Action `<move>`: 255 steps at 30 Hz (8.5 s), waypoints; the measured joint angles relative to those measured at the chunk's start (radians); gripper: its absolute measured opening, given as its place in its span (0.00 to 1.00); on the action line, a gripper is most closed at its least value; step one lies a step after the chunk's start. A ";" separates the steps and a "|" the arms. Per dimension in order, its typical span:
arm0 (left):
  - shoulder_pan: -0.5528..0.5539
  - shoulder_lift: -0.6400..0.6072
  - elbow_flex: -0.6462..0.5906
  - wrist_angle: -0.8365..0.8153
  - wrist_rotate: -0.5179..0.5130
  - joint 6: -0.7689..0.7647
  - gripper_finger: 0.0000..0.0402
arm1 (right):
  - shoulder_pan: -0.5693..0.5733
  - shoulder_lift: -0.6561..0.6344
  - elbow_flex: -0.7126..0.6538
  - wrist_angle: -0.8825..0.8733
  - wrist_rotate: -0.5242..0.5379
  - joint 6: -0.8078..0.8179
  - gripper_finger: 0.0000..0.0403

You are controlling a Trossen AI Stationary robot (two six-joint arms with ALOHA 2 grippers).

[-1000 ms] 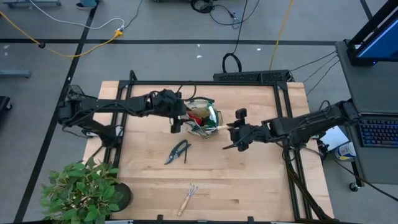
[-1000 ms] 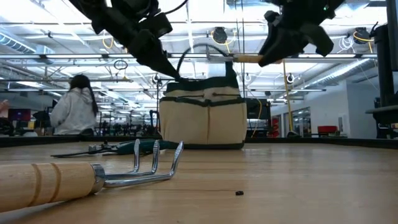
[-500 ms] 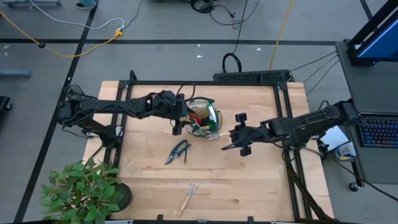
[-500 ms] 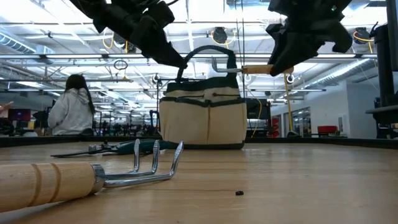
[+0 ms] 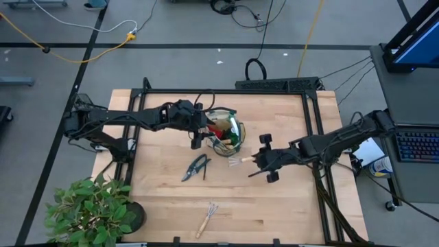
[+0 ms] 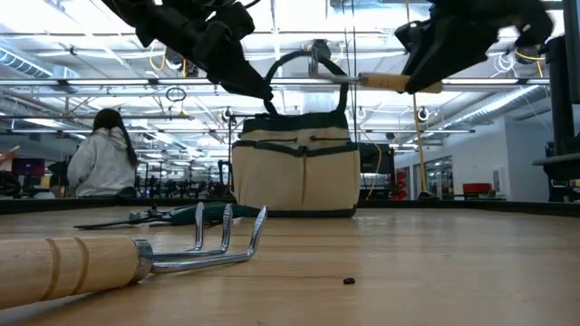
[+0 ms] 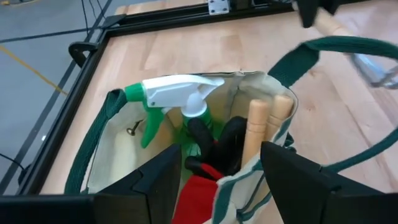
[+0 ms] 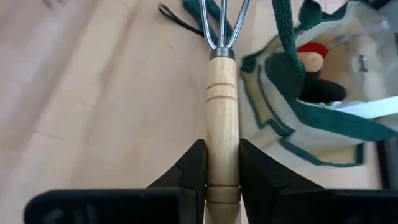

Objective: Pick & Place Garden tools in Gardening bag
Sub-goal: Put the top hand rake into the gardening bag

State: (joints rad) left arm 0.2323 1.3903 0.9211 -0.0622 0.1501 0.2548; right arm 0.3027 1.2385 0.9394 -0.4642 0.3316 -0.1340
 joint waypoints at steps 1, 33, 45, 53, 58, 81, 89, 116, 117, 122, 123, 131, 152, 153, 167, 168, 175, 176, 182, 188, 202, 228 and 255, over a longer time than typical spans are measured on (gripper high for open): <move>-0.001 0.000 0.000 -0.001 0.004 -0.002 0.56 | 0.010 0.000 0.000 0.005 -0.020 0.027 0.14; -0.007 -0.002 0.000 -0.111 0.042 0.111 0.56 | -0.292 -0.009 -0.001 0.016 -0.150 -0.135 0.14; -0.048 -0.002 0.000 -0.085 -0.035 0.297 0.56 | -0.416 -0.008 -0.001 0.022 -0.186 -0.167 0.15; -0.020 0.083 0.002 0.016 0.047 0.118 0.56 | -0.410 -0.008 -0.001 0.126 -0.202 -0.277 0.15; -0.029 0.122 0.000 0.036 0.116 0.128 0.56 | -0.430 -0.007 -0.001 0.245 -0.099 -0.331 0.15; -0.197 0.031 -0.001 -0.117 0.074 0.215 0.56 | -0.358 0.105 -0.001 0.456 0.383 -0.847 0.15; -0.156 -0.032 -0.001 -0.089 -0.112 0.223 0.56 | -0.284 0.209 0.002 0.633 0.613 -1.344 0.15; -0.023 0.097 0.000 -0.085 -0.102 0.342 0.24 | -0.301 0.418 0.000 0.916 0.560 -1.821 0.15; -0.023 0.094 0.000 -0.087 -0.119 0.343 0.18 | -0.301 0.418 0.000 0.903 0.527 -1.819 0.15; -0.023 0.092 0.000 -0.080 -0.196 0.331 0.03 | -0.306 0.417 0.000 0.894 0.437 -1.817 0.17; -0.023 0.092 0.000 -0.070 -0.196 0.332 0.03 | -0.310 0.417 0.000 0.893 0.416 -1.808 0.17; -0.024 0.092 -0.002 -0.029 -0.151 0.330 0.02 | -0.350 0.415 0.001 0.835 0.294 -1.667 0.19; 0.038 0.090 0.000 -0.085 -0.153 0.218 0.03 | -0.323 0.308 -0.086 0.818 0.508 -1.406 0.39; 0.038 0.090 0.001 -0.089 -0.153 0.217 0.03 | -0.321 0.284 -0.105 0.821 0.508 -1.384 0.38; 0.013 0.090 0.001 0.031 -0.071 0.192 0.01 | -0.369 0.082 -0.384 0.931 0.061 -1.142 0.38; 0.013 0.090 0.001 0.036 -0.072 0.185 0.02 | -0.374 0.082 -0.384 0.937 0.062 -1.177 0.38; 0.016 0.090 0.001 0.024 -0.073 0.184 0.01 | -0.399 0.082 -0.384 0.922 0.059 -1.281 0.38; 0.017 0.090 0.001 0.015 -0.073 0.185 0.01 | -0.394 0.082 -0.384 0.928 0.059 -1.285 0.38; 0.027 0.090 0.001 -0.027 -0.073 0.186 0.05 | -0.379 0.082 -0.384 0.923 -0.013 -1.360 0.38; 0.028 0.090 0.001 -0.014 -0.073 0.187 0.01 | -0.395 0.083 -0.384 0.890 -0.094 -1.352 0.31; 0.028 0.090 0.001 -0.012 -0.072 0.186 0.03 | -0.421 0.082 -0.383 0.909 -0.099 -1.279 0.02; -0.007 0.067 -0.001 -0.028 -0.103 0.132 0.13 | -0.327 0.082 -0.384 0.863 0.329 -0.841 0.00; 0.162 0.300 0.001 0.455 0.036 -0.083 0.13 | -0.320 0.120 -0.384 0.958 0.112 -0.694 0.00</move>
State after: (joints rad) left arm 0.3940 1.6898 0.9218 0.3932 0.1858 0.1717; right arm -0.0177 1.3582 0.5552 0.4940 0.4435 -0.8284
